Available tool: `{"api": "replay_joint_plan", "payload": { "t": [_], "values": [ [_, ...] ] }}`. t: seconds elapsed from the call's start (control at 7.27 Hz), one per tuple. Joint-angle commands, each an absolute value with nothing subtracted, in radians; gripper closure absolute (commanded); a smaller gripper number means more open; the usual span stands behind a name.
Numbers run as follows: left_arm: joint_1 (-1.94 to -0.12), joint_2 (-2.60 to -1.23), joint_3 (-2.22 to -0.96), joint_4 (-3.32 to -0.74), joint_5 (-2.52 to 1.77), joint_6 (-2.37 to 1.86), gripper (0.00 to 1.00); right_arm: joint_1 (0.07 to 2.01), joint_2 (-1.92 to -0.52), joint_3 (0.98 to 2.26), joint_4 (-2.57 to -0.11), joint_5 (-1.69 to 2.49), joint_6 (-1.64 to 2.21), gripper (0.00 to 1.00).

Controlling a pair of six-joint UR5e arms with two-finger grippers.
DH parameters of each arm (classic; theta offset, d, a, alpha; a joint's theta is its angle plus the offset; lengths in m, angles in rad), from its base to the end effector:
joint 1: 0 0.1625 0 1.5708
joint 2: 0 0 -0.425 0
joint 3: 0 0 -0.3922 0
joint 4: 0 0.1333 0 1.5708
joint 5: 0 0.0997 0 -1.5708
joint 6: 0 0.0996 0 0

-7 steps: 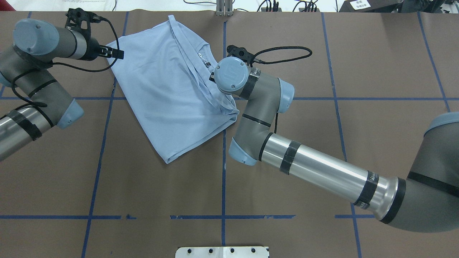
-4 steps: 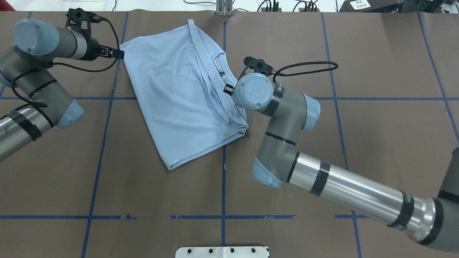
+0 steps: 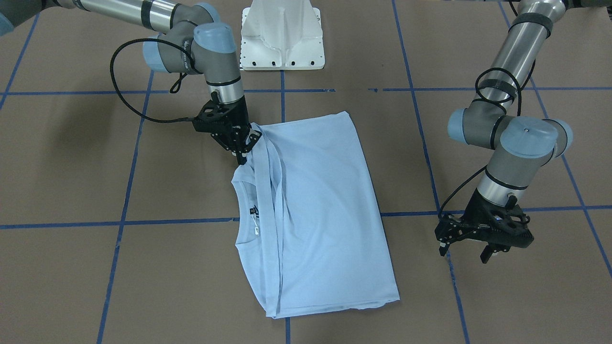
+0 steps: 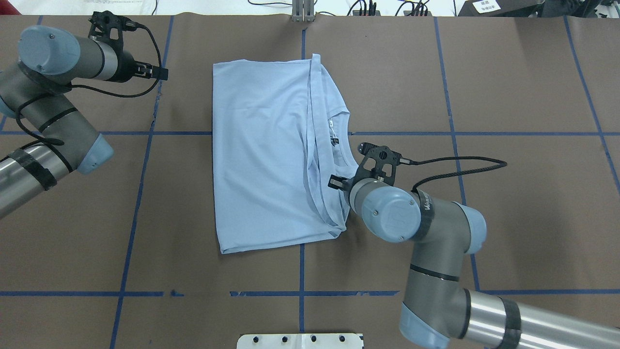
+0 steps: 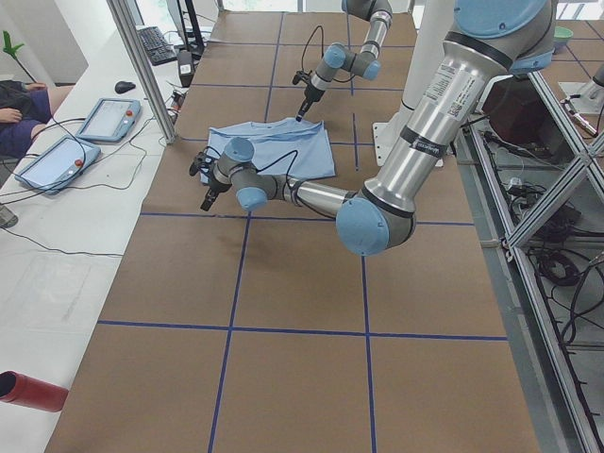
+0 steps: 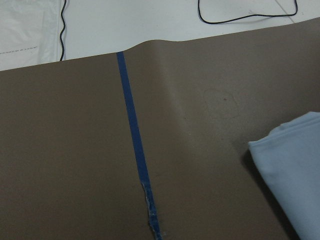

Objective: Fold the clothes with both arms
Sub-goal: 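Drag the collar with the right gripper toward the robot, rotating the shirt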

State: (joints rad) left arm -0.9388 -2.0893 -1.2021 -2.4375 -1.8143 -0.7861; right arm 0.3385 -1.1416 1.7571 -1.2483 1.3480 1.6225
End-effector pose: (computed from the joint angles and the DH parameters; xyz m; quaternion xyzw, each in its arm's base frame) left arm 0.3449 -0.6561 0.4392 0.2975 0.3950 -0.0078 0.8691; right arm -0.5468 -0.3572 0.2996 0.1623 -0.4304 0.2212 0.8599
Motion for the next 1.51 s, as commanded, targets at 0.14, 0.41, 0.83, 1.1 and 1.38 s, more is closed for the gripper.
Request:
{"api": "replay_joint_plan", "payload": {
  "t": [0.14, 0.41, 0.83, 1.1, 1.38],
  "values": [
    [-0.939, -2.089, -1.203, -2.437, -1.815, -0.785, 0.00, 0.259, -1.349, 1.954, -1.249, 1.287, 1.623, 0.62],
    [-0.939, -2.089, -1.203, -2.437, -1.815, -0.787, 0.00, 0.249, -1.339, 1.951, -1.249, 1.302, 1.599, 0.00],
    [-0.937, -2.089, -1.201, -2.437, -1.815, -0.787, 0.00, 0.201, -1.310, 1.957, -1.249, 1.316, 1.314, 0.00],
    [-0.931, -2.089, -1.201, -2.437, -1.815, -0.790, 0.00, 0.145, -1.321, 1.957, -1.249, 1.264, 1.134, 0.01],
    [-0.919, -2.089, -1.201, -2.437, -1.815, -0.816, 0.00, 0.118, -1.324, 1.957, -1.247, 1.217, 1.037, 0.49]
  ]
}}
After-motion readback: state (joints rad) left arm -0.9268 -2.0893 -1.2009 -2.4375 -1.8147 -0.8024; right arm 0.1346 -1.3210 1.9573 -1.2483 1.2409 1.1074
